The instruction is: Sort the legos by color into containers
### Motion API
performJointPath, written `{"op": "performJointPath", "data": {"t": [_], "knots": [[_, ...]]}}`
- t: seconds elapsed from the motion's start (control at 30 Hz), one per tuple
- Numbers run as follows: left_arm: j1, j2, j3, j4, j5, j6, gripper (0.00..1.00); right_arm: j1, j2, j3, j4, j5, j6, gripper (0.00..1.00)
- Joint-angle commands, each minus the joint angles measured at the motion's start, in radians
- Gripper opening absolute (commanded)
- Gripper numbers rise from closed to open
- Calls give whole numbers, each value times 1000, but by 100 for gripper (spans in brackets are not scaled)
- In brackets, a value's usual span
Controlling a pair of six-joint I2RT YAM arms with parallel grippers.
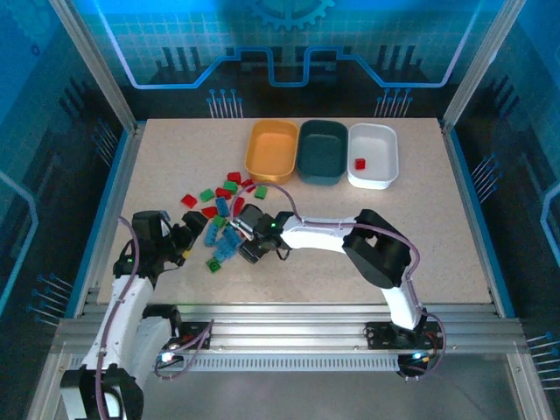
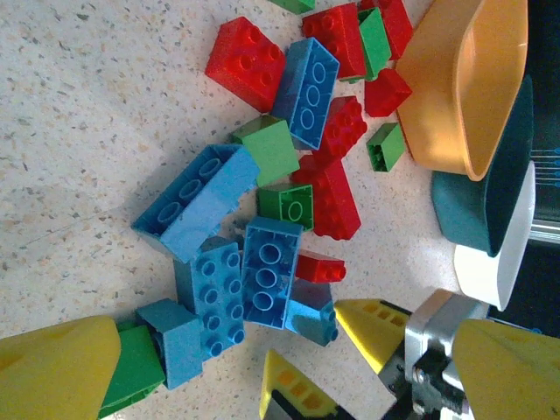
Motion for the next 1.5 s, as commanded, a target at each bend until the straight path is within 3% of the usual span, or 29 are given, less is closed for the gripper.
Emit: {"op": "performJointPath", "data": {"t": [0.0, 0.43, 0.63, 1.07, 1.23, 1.47], "knots": [[10, 14, -4, 0, 43, -10, 99, -15, 54, 59, 4, 16, -42, 72], [10, 53, -18, 37, 60, -8, 99, -52, 93, 45, 59, 43, -37, 54], [10, 56, -16, 34, 62, -4, 99, -52, 40, -11, 92, 50, -33, 46], [1, 66, -24, 126, 137, -23, 99, -72, -146, -112, 113, 93, -3, 42], [-104, 121, -1, 173, 124, -1, 99, -170, -238, -113, 94, 108, -13, 43], [-315, 320, 146, 107, 16, 97, 98, -429, -192, 9, 43, 72, 11, 43]]}}
